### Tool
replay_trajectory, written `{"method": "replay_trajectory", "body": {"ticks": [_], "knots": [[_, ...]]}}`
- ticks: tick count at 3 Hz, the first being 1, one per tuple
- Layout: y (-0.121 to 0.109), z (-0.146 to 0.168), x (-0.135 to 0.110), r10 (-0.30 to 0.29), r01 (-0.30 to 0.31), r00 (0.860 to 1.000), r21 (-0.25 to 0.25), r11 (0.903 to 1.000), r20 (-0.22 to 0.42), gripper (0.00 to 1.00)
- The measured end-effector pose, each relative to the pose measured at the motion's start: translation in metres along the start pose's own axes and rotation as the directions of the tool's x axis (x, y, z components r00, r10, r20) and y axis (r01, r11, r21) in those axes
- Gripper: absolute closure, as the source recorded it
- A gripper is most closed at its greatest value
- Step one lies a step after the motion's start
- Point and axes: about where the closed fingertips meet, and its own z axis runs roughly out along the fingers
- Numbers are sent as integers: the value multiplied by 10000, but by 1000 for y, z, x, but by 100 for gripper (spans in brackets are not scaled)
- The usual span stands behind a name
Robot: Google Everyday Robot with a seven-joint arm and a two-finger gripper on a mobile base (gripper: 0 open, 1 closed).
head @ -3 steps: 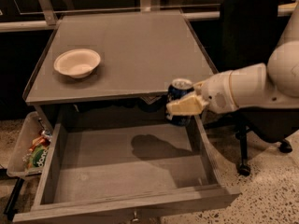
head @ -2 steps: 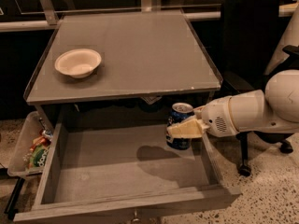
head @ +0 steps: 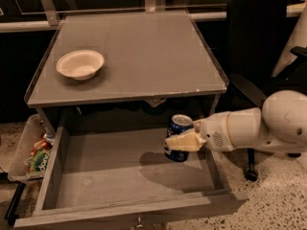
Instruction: Place pepsi can into top drawer
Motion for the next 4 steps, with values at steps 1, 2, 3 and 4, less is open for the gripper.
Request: {"method": "replay_trajectory", "body": {"ticks": [1,2,3,4], "knots": [[-2,35,23,498,-501,9960,18,9987,747,100],[-3,63,40,848,-859,9897,48,9963,1155,100],[-5,64,39,846,-867,9891,124,9962,1203,100],[-5,73,42,722,-767,9906,354,9964,1160,100]]}}
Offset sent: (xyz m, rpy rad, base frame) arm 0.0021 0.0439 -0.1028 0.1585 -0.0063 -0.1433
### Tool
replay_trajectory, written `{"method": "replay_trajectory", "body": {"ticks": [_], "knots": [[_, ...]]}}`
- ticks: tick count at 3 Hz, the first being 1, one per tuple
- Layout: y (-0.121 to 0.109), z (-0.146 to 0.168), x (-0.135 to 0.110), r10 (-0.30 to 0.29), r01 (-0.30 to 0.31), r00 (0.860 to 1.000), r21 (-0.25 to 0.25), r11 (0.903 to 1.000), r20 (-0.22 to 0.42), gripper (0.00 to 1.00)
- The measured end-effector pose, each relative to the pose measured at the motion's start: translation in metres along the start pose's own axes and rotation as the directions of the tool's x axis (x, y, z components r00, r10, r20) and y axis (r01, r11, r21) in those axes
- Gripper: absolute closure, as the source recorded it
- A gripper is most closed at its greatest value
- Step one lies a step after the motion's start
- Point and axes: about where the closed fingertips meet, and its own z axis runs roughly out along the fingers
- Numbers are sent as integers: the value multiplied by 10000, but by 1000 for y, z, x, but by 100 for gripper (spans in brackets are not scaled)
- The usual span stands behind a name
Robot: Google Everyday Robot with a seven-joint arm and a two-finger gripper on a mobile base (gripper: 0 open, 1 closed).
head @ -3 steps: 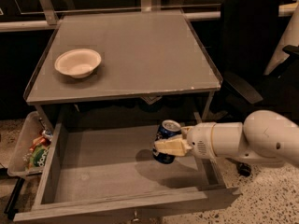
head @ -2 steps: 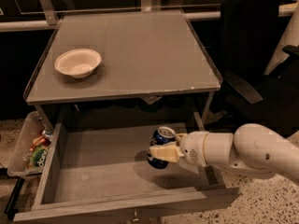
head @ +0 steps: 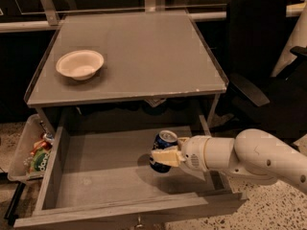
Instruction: Place pepsi can into top drawer
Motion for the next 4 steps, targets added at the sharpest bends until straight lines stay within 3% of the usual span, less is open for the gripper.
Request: {"method": "replay_trajectory", "body": {"ticks": [2,4], "knots": [[-23,31,-3,-566,518,9976,1148,9920,396,100],[-44,53,14,-445,331,9978,2145,9762,489,100]]}}
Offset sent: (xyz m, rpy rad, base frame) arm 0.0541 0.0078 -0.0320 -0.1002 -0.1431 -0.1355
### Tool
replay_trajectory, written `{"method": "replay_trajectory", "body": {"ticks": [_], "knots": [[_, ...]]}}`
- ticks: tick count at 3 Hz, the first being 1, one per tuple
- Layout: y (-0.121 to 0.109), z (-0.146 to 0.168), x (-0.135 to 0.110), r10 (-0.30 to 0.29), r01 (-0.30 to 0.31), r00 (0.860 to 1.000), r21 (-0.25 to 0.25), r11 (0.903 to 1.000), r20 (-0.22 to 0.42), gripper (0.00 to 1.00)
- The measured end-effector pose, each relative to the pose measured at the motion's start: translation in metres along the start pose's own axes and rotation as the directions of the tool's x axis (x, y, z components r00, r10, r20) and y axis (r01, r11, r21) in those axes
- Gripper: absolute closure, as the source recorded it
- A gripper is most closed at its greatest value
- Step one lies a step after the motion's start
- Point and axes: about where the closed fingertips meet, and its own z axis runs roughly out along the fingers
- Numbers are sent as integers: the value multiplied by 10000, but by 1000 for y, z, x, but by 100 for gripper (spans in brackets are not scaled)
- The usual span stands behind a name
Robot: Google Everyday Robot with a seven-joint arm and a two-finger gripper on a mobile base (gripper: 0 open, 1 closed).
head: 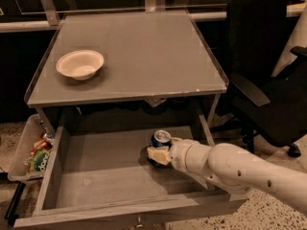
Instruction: Place pepsi can into top drawer
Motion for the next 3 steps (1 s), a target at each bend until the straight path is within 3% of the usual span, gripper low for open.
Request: {"method": "replay_trajectory", "body": {"ticks": [2,3], "knots": [[-5,5,14,-99,102,9999,1386,9903,-29,100],[-5,4,13,-99,102,9999,1385,9903,-29,100]]}}
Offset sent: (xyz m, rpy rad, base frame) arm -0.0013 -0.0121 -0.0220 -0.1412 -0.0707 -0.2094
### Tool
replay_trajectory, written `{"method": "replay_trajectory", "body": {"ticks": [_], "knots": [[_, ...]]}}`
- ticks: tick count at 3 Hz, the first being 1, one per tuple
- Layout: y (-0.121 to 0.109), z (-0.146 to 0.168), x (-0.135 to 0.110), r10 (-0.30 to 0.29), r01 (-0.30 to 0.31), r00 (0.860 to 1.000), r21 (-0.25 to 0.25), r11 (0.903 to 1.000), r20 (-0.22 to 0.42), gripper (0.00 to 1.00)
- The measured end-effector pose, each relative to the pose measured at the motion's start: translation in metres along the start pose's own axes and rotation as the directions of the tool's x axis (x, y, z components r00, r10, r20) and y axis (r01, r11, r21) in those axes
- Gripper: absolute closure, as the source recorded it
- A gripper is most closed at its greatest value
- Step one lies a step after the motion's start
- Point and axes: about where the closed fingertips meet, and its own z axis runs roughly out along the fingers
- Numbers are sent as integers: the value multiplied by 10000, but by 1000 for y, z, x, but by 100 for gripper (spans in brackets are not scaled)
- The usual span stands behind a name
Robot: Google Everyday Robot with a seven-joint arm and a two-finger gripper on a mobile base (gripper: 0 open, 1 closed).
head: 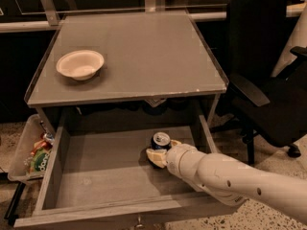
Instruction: Place pepsi can into top drawer
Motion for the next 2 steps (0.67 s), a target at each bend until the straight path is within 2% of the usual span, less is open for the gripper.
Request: {"method": "replay_trajectory", "body": {"ticks": [1,2], "knots": [[0,0,0,0,0,10000,0,10000,0,82],[0,0,0,-1,1,10000,-1,10000,0,58]]}}
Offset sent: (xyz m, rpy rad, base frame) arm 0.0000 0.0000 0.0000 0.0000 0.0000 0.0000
